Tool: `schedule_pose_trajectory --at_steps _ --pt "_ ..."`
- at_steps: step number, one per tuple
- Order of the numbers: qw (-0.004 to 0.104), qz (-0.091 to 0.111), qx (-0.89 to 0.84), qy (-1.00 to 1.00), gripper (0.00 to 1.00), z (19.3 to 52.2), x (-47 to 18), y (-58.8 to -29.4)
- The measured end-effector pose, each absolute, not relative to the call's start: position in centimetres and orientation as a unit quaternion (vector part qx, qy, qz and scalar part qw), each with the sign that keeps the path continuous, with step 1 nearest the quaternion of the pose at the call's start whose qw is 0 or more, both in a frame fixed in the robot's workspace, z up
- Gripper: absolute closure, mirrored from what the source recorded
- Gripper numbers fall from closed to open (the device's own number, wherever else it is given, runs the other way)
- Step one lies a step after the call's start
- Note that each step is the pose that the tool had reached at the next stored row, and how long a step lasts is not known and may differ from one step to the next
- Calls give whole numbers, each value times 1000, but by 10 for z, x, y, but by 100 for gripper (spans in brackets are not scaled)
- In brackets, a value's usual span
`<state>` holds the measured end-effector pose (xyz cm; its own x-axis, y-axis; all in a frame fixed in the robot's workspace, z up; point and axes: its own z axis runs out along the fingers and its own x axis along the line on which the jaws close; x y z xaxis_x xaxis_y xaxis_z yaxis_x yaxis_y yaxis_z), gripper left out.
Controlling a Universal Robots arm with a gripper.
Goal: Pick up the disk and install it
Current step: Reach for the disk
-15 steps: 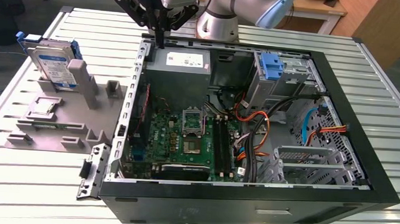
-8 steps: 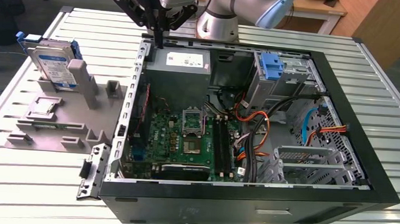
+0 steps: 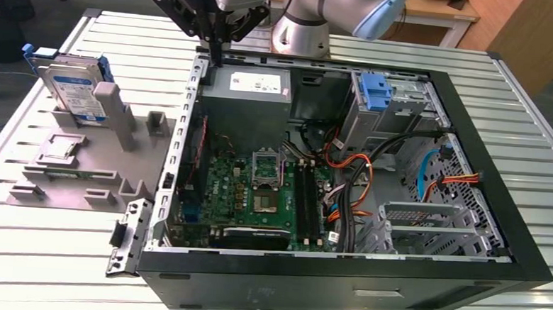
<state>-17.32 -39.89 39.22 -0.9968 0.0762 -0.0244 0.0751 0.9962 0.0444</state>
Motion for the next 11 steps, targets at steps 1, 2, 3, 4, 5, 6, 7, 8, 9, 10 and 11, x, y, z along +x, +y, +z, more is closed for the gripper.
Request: schedule_pose_trajectory --at_steps 1,2,3,4,5,6,7,8,9,10,11 --pt "13 22 38 999 90 392 -174 -399" --pt "13 22 38 999 90 392 -174 -399" --pt "13 22 38 999 90 392 -175 -399" --pt "13 22 38 999 90 392 -175 -399" --pt "13 22 38 999 90 392 -176 -399" --pt "13 22 38 999 90 392 -176 -399" --pt "13 22 38 999 90 392 -176 -399" --pt "13 22 38 999 90 392 -176 -399" --pt "13 22 38 999 90 392 -177 -399" --pt "13 22 38 999 90 392 -177 -399" --pt "13 22 38 999 90 392 -177 -399"
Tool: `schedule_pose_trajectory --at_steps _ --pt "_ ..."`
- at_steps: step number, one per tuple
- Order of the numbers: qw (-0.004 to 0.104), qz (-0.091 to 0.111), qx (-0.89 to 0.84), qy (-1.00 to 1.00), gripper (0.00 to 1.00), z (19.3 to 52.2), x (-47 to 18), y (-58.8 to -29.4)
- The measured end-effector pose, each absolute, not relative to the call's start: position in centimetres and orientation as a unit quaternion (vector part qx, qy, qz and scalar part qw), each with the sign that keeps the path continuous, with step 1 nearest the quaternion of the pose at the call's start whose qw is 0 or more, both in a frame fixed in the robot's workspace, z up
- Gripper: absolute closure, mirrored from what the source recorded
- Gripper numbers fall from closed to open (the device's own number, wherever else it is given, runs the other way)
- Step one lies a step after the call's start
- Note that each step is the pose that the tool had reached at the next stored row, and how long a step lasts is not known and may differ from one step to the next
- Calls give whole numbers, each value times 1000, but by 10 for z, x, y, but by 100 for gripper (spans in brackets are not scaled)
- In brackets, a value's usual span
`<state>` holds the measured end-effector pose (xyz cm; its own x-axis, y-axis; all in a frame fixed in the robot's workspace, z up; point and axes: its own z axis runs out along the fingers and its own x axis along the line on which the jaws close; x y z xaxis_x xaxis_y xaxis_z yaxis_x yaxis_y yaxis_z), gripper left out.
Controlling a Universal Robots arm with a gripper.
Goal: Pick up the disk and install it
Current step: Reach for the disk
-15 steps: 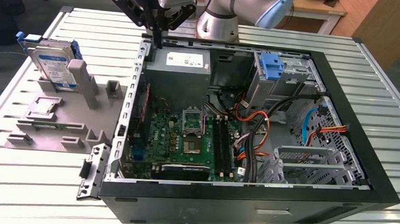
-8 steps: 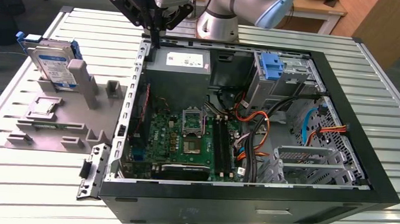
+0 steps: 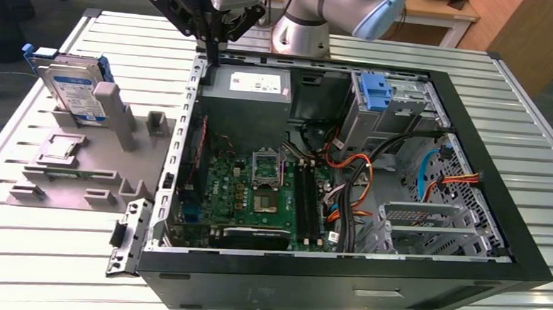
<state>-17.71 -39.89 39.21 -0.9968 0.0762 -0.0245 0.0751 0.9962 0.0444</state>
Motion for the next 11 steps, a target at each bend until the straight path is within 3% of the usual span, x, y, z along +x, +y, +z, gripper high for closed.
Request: schedule_pose_trajectory --at_steps 11 --pt "13 22 38 999 90 392 -179 -399"
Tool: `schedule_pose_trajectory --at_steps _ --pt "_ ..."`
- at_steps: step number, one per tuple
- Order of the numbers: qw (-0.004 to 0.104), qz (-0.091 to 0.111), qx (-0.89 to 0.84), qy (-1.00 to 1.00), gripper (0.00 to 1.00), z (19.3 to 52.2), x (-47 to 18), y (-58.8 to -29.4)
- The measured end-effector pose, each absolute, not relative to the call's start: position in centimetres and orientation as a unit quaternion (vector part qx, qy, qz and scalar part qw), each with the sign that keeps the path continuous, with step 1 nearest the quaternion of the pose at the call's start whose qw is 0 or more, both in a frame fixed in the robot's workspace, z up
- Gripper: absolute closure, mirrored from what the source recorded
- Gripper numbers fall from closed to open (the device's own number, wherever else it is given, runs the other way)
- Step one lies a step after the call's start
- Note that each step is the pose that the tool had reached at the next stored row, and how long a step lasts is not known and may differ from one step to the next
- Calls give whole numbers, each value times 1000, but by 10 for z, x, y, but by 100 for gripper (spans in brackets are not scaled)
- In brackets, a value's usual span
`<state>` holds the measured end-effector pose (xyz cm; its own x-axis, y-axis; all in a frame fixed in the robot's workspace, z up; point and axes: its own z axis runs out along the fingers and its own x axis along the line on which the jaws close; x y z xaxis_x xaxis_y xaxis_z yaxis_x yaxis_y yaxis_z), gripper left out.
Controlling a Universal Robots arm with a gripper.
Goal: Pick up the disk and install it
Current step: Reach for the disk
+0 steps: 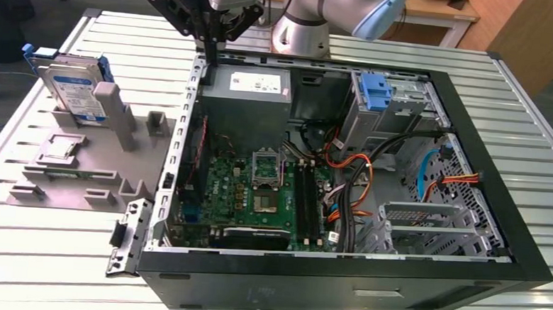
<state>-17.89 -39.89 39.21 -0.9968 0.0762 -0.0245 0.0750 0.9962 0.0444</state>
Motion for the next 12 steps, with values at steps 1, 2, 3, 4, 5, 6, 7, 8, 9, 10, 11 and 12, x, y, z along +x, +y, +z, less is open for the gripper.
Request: schedule_pose_trajectory --at_steps 1,2,3,4,5,6,7,8,9,10,11,12 --pt "13 22 38 999 90 392 -179 -399" --pt "13 22 38 999 90 392 -179 -399" --pt "13 22 38 999 90 392 -179 -399" --pt "13 22 38 999 90 392 -180 -399" --pt "13 22 38 999 90 392 -180 -399" --pt "13 22 38 999 90 392 -181 -399" --pt "13 22 38 999 90 392 -181 -399" --pt "13 22 38 999 90 392 -181 -399" --pt "13 22 38 999 90 392 -181 -399" --pt "13 22 38 999 90 392 -181 -399" --pt "13 22 38 999 90 392 -182 -399" --pt "13 22 38 999 90 392 -182 -399"
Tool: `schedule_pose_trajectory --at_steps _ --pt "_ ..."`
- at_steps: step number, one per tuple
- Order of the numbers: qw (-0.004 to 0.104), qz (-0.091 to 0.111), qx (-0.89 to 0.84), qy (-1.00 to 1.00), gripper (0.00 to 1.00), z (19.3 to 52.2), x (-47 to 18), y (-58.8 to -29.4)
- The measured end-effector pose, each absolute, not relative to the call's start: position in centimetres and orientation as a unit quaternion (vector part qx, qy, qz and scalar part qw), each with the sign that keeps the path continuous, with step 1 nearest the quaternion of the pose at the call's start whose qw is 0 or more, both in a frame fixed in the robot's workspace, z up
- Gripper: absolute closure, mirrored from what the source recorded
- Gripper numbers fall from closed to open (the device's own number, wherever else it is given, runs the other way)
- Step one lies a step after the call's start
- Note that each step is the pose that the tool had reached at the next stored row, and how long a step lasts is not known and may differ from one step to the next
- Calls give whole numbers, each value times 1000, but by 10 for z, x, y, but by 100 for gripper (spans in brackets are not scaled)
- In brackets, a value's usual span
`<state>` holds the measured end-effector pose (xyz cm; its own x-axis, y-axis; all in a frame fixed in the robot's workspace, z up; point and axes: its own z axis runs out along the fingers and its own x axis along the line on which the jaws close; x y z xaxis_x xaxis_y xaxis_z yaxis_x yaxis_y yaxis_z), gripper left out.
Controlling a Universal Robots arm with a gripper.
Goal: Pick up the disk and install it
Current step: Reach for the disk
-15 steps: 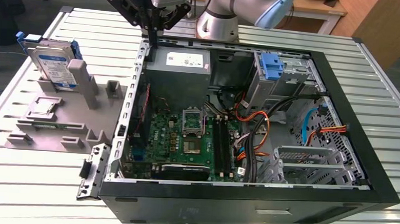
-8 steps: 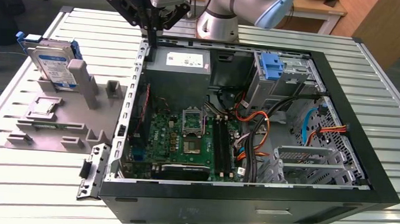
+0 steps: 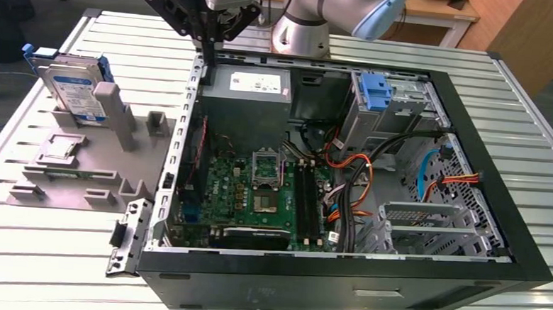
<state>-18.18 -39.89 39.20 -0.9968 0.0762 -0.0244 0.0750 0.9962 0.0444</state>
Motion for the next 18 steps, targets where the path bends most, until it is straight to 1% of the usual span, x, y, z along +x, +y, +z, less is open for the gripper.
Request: schedule_pose_trajectory --at_steps 18 --pt "13 22 38 999 90 392 -187 -399"
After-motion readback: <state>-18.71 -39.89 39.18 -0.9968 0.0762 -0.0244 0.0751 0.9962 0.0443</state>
